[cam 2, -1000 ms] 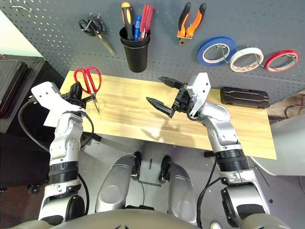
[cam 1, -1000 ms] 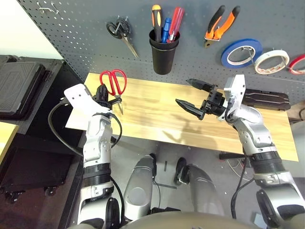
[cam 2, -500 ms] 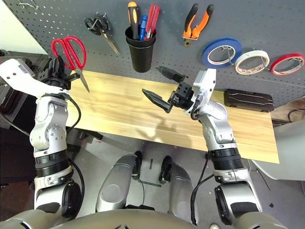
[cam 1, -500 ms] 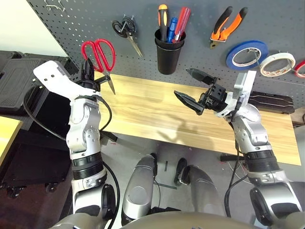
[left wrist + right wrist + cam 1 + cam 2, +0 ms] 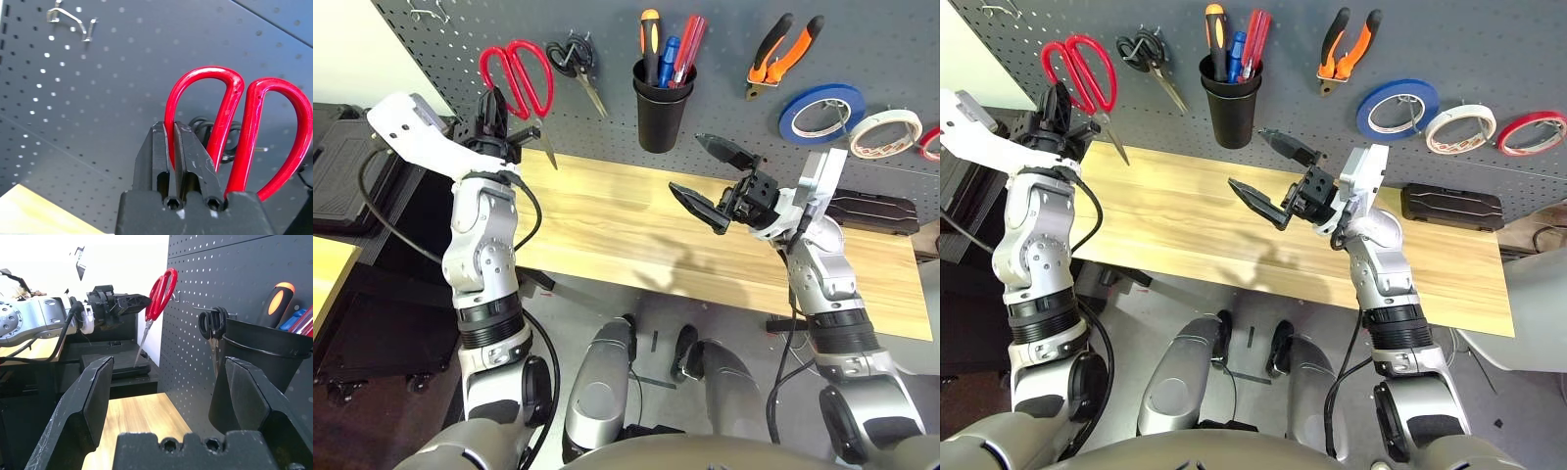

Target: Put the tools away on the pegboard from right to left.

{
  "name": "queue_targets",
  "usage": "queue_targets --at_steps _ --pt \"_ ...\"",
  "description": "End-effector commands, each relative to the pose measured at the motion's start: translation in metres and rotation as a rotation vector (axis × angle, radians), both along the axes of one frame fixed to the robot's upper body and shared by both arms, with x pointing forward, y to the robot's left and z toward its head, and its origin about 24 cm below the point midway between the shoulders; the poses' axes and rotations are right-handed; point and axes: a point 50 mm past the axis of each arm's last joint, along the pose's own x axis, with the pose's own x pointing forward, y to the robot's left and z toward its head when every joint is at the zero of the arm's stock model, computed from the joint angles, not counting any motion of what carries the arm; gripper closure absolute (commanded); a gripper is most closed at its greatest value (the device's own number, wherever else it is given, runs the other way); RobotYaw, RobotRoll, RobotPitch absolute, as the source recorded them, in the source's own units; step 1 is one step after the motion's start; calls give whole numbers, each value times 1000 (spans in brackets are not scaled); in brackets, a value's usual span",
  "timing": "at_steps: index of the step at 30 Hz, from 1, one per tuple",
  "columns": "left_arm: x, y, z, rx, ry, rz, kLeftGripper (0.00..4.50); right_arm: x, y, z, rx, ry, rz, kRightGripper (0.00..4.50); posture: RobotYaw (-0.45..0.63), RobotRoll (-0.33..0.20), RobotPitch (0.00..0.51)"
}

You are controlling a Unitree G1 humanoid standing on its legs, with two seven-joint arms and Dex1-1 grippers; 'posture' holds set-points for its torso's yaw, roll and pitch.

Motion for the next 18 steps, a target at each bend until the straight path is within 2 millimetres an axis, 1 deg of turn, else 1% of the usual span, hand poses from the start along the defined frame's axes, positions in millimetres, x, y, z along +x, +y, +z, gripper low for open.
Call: queue_targets --at_steps 1,7,12,18 --pt "8 -6 0 -12 8 -51 4476 -2 -1 -1 6 -4 -11 0 316 0 212" --pt "18 -10 -3 -4 32 -83 4476 -2 1 -1 4 -2 -20 0 299 0 210" --pt "27 -11 -11 11 75 -96 4476 -2 3 0 5 -3 -29 0 285 0 207" --pt "49 -14 -12 23 101 -94 4476 -2 5 -2 -2 0 -36 0 271 0 206"
